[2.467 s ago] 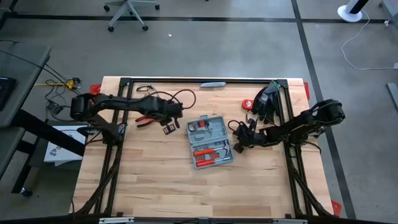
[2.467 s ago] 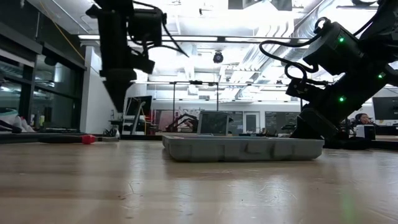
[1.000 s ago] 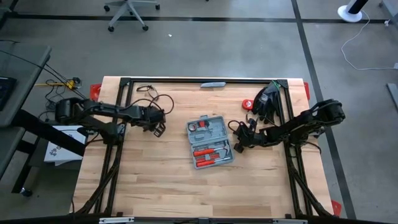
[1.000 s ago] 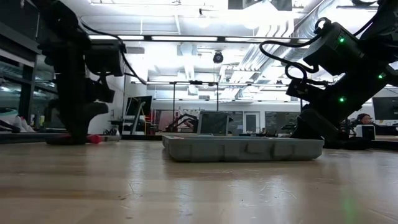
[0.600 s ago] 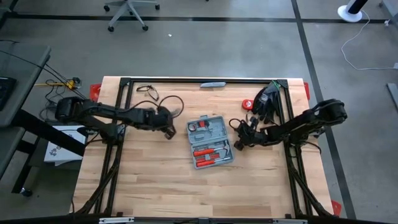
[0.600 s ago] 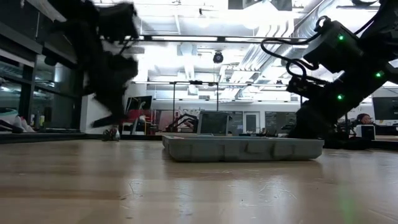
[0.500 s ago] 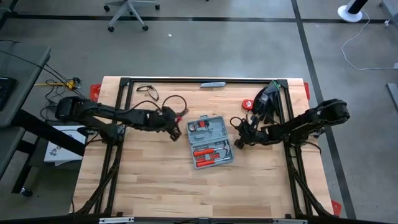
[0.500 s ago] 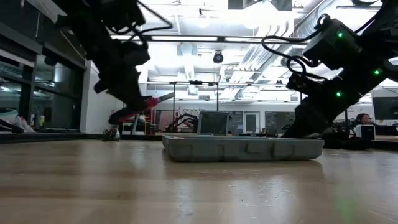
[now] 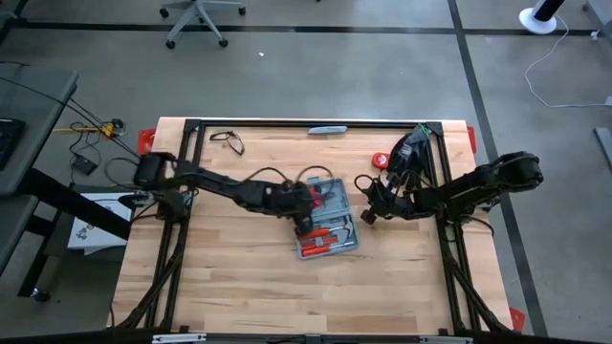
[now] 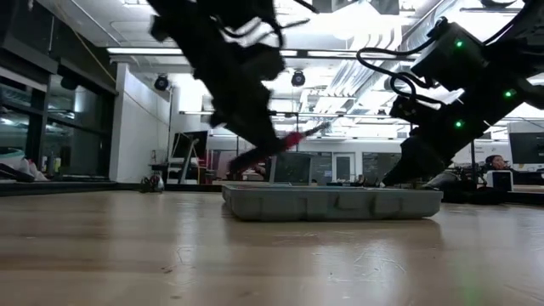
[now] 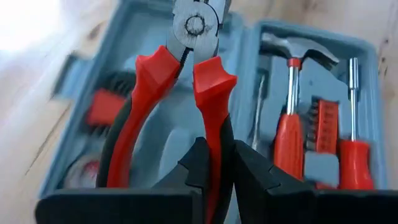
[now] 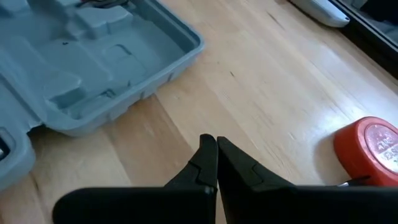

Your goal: Prefit tool cases

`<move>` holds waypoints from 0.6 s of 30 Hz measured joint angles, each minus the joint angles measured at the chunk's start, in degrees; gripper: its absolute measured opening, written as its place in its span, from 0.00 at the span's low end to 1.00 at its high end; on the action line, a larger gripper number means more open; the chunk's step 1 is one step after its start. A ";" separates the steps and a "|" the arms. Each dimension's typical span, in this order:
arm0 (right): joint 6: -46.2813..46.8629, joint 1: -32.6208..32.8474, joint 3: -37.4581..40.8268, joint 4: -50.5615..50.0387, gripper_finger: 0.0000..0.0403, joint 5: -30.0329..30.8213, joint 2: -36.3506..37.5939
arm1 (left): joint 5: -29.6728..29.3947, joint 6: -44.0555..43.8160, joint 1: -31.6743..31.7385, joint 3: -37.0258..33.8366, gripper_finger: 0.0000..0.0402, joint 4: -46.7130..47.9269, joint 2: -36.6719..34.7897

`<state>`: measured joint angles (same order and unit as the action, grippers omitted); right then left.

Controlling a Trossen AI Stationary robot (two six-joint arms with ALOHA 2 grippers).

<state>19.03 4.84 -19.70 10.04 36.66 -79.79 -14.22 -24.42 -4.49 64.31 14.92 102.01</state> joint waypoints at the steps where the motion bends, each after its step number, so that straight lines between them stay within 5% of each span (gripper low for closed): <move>1: -0.02 0.00 0.00 0.00 0.00 -0.02 0.00 | 0.61 1.10 0.24 1.56 0.08 0.35 1.57; 18: 0.13 0.00 -0.04 -1.86 0.00 -0.02 0.02 | 2.48 2.14 1.59 6.08 0.13 4.87 8.08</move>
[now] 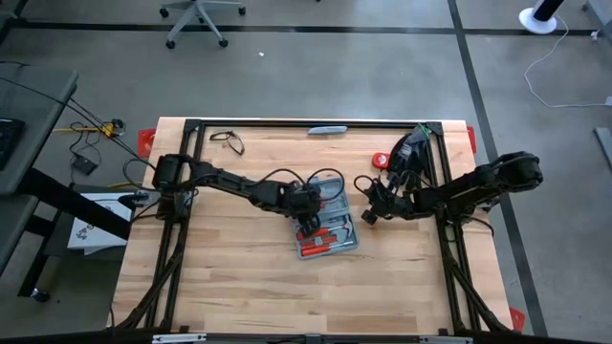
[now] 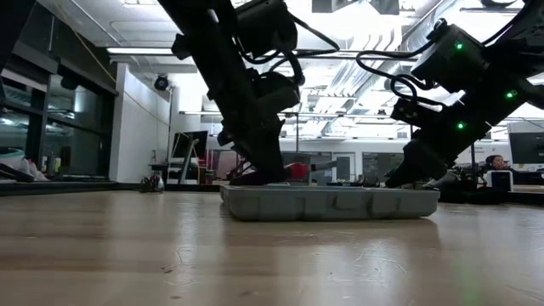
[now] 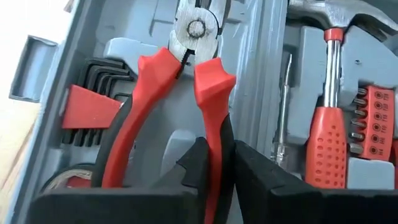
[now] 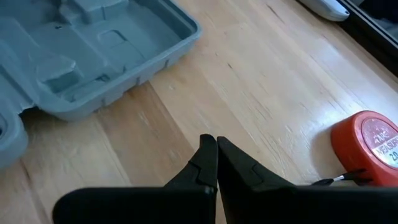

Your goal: Prefit tool cases

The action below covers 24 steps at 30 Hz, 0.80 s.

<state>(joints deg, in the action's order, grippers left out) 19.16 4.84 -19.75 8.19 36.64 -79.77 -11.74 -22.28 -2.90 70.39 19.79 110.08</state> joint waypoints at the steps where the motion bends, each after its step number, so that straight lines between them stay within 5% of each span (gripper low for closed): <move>1: 0.02 0.00 0.00 0.02 0.00 0.00 0.02 | 0.20 -0.03 0.00 0.00 0.17 -0.04 0.00; 6: 0.31 0.00 0.00 0.04 0.00 0.00 0.02 | 0.14 -0.08 -0.04 0.00 0.32 -0.46 -0.07; 11: 0.72 0.00 0.00 0.04 0.00 0.00 0.02 | 0.08 0.03 -0.04 0.00 0.37 -0.67 -0.27; 19: 1.55 0.02 -0.02 0.15 0.00 -0.17 0.03 | -6.45 3.05 0.05 0.00 0.34 -0.70 -3.61; 24: 1.81 0.02 -0.03 1.14 0.00 -0.23 0.04 | -9.83 4.99 2.05 -0.20 0.20 -0.24 -2.91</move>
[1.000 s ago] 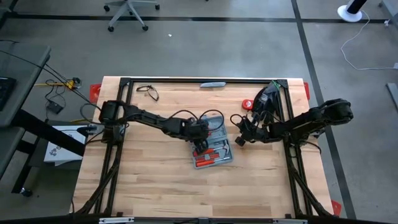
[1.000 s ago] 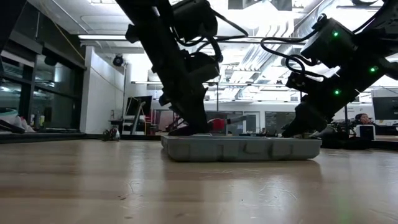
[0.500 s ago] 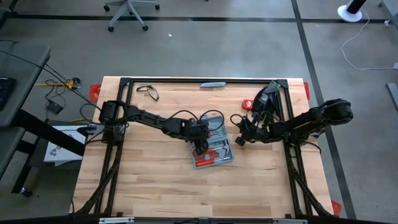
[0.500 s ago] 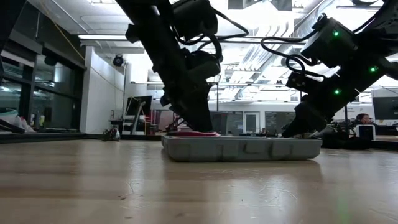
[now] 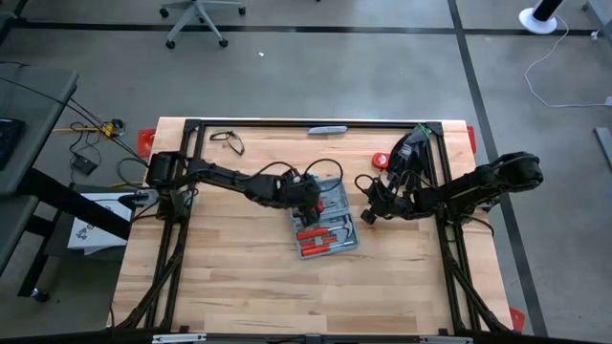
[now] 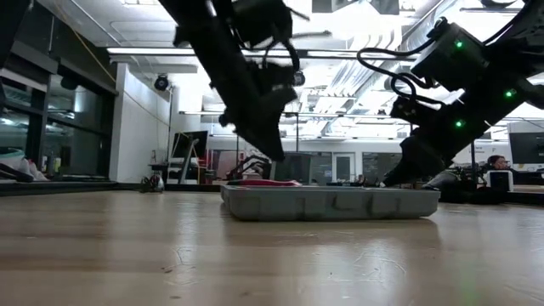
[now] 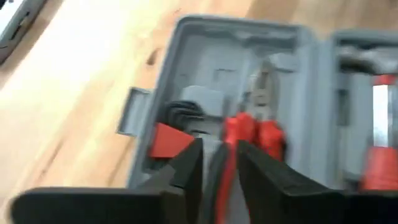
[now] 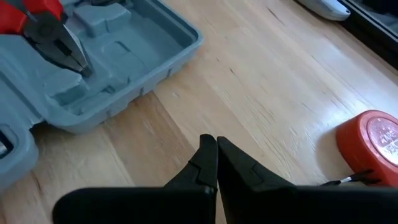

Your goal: Prefit tool cases

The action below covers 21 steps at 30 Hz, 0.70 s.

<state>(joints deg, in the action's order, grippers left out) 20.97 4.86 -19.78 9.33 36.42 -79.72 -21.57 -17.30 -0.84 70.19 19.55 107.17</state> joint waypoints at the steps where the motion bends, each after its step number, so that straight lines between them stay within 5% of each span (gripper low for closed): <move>1: 0.00 0.00 -0.01 0.10 0.00 -0.09 0.00 | 0.46 0.28 0.66 0.00 0.16 0.02 0.72; 4: 0.00 0.00 -0.01 0.37 0.00 -0.27 0.00 | 4.74 1.48 1.97 -0.12 0.03 0.17 3.60; 9: 0.00 0.00 -0.03 0.15 0.00 -1.15 0.00 | 16.35 2.62 2.54 0.20 0.02 -0.54 5.25; 16: -0.26 -0.07 -0.03 0.42 0.00 -1.35 0.00 | 7.10 3.03 1.57 0.02 0.02 -0.86 0.55; 21: -0.26 -0.07 -0.03 0.69 0.00 -1.32 0.00 | 14.92 3.97 0.60 0.02 0.00 -5.84 1.33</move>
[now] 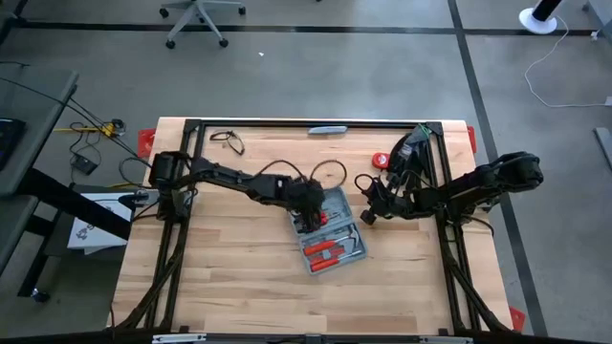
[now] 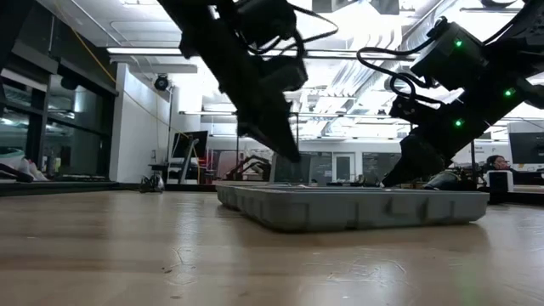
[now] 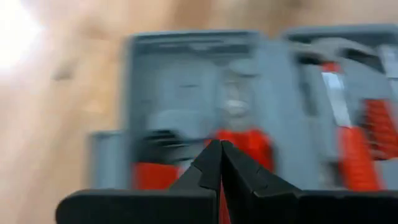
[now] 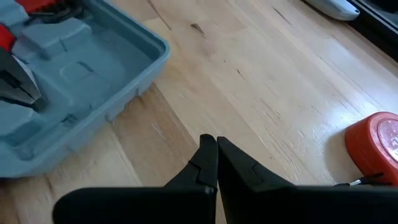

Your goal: Prefit tool cases

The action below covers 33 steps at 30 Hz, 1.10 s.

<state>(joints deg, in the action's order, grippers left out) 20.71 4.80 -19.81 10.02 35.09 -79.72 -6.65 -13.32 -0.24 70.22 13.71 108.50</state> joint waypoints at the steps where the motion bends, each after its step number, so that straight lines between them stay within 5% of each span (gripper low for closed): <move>1: 0.02 0.00 0.00 0.21 0.00 -0.02 0.00 | 1.24 -0.06 -0.26 0.03 0.00 -1.06 0.71; 7: 0.03 0.00 0.00 0.64 0.00 -0.24 0.00 | 5.04 -2.36 -0.52 0.35 0.00 -1.53 6.91; 22: -7.72 -3.00 -4.07 0.02 0.00 0.87 7.63 | -10.97 7.19 1.48 -0.22 0.00 4.07 -4.32; 27: -8.73 -8.74 -9.01 -7.94 0.00 -3.97 10.73 | -12.89 10.36 1.35 -4.57 0.00 -7.80 -7.25; 33: -6.61 -17.38 -12.00 -15.21 0.00 -13.72 10.73 | -4.56 8.88 1.37 -15.70 0.00 -28.68 -7.30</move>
<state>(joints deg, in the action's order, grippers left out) 14.10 -12.58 -31.81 -5.19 21.37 -68.99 -11.21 -4.44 1.13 54.52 -14.96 101.21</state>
